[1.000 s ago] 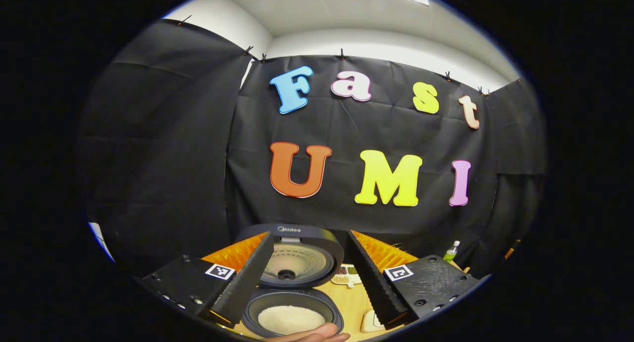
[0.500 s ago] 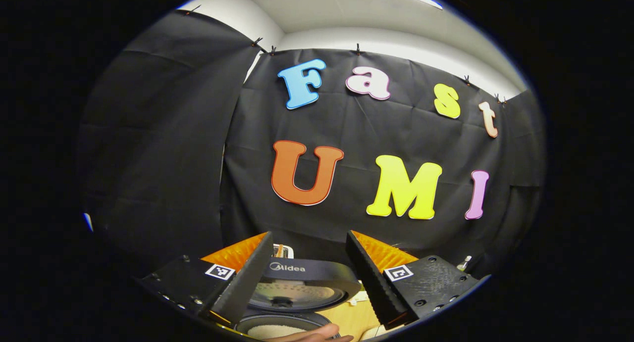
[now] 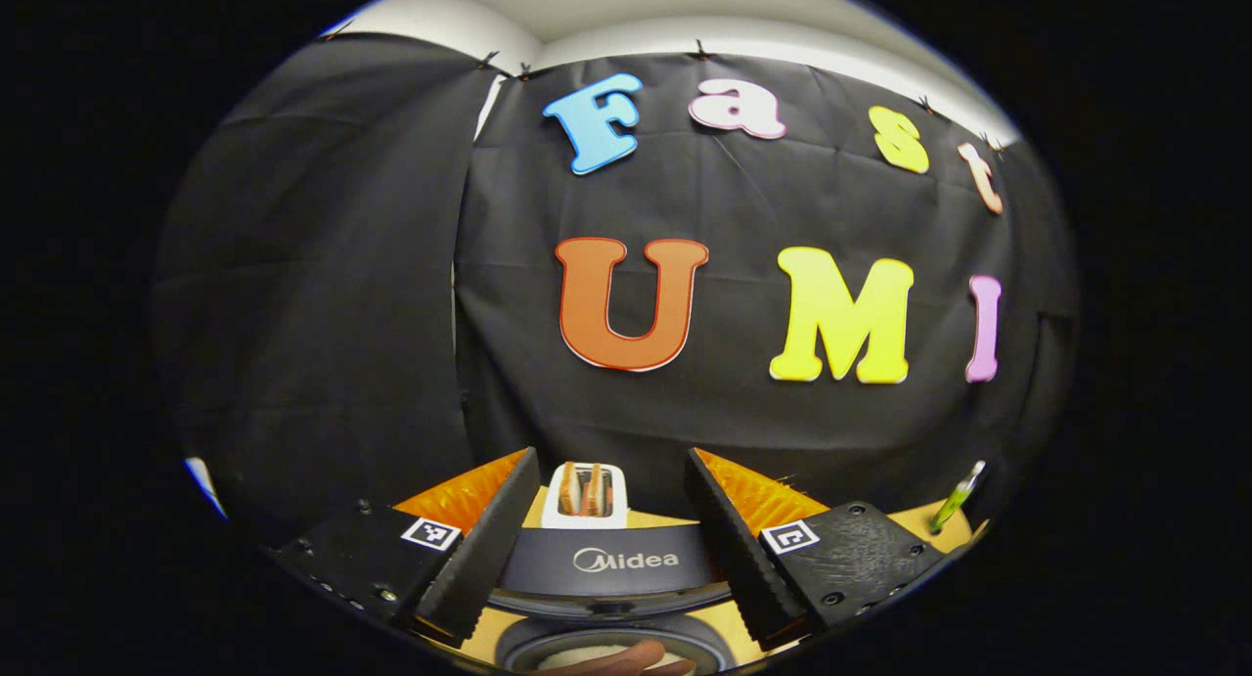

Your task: Close the left gripper, press the button to open the rice cooker; take a wooden spoon from the chopstick holder with the right hand, scoop a spoonful of rice and pour it into the rice cooker, then put the wooden spoon back into the chopstick holder.

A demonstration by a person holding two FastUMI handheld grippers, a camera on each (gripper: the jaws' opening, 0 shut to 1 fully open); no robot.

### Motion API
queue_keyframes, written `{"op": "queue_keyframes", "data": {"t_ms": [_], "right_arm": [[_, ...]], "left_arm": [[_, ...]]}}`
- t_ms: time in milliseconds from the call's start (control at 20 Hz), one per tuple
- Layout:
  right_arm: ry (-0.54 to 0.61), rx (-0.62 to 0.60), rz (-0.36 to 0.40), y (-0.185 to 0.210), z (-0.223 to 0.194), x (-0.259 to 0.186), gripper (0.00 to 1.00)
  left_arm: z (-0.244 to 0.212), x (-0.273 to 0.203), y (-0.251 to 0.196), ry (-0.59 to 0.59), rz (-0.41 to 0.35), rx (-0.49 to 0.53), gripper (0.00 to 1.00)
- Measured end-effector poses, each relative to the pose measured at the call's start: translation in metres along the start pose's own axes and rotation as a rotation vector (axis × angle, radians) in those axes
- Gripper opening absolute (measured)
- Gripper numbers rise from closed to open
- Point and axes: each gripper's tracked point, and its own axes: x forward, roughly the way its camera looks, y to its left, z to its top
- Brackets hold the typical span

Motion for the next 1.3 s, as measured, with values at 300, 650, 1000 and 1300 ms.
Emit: {"op": "queue_keyframes", "data": {"t_ms": [300,650,1000,1300], "right_arm": [[-0.023,0.009,0.008,0.006,0.002,-0.047,1.0],[-0.017,0.012,0.008,0.002,-0.023,-0.097,1.0],[-0.035,0.002,0.008,0.001,-0.02,-0.134,1.0],[-0.062,0.001,-0.039,-0.01,-0.021,-0.165,0.98]], "left_arm": [[-0.018,-0.041,-0.006,0.059,0.005,-0.013,0.98],[-0.05,-0.093,-0.015,0.042,0.006,-0.008,0.98],[-0.103,-0.135,-0.028,0.05,0.012,0.007,0.96],[-0.147,-0.161,-0.037,0.062,-0.014,0.014,0.96]]}}
